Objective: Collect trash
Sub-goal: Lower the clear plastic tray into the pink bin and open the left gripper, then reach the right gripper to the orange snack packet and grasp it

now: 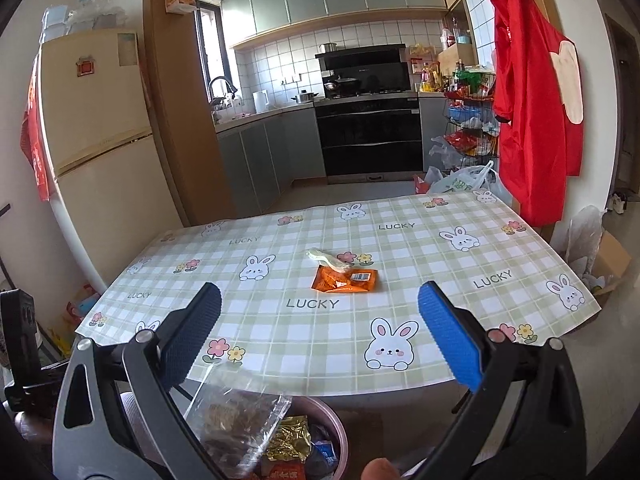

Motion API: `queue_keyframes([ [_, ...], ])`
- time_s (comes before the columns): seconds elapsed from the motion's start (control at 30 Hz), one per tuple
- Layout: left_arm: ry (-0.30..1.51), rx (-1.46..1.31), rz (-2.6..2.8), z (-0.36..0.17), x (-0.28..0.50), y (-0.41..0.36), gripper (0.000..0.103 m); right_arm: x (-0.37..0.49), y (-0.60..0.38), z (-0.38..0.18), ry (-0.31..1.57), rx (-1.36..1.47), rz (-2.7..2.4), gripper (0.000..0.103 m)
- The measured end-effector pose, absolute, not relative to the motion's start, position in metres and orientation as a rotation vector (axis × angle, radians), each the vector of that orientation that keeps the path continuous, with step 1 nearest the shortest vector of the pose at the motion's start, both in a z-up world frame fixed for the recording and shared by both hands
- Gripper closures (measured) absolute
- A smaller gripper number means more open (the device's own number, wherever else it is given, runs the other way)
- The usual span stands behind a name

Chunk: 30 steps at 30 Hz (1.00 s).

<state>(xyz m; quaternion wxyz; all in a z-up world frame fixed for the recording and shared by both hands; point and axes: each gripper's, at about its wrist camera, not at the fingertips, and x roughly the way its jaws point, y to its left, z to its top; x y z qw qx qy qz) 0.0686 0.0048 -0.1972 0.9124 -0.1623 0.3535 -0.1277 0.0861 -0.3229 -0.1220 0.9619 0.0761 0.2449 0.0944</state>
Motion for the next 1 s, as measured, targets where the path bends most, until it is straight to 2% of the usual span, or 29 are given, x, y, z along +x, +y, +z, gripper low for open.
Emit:
queue_keyframes([
  [0.07, 0.739, -0.360, -0.214, -0.201, 0.072, 0.015, 0.022, 0.087, -0.323, -0.125, 0.499, 0.153, 0.186, 0.006],
  [0.13, 0.736, -0.375, -0.185, -0.201, 0.072, 0.021, 0.012, 0.088, -0.323, -0.127, 0.500, 0.159, 0.188, 0.006],
  [0.23, 0.739, -0.370, -0.150, -0.203, 0.072, 0.025, 0.006, 0.087, -0.323, -0.129, 0.492, 0.154, 0.189, 0.006],
  [0.8, 0.728, -0.292, -0.121, -0.203, 0.086, 0.030, 0.006, 0.106, -0.335, -0.154, 0.542, 0.129, 0.139, 0.006],
  [1.0, 0.711, -0.248, -0.201, -0.192, 0.115, 0.006, 0.006, 0.126, -0.347, -0.171, 0.599, 0.104, 0.083, 0.006],
])
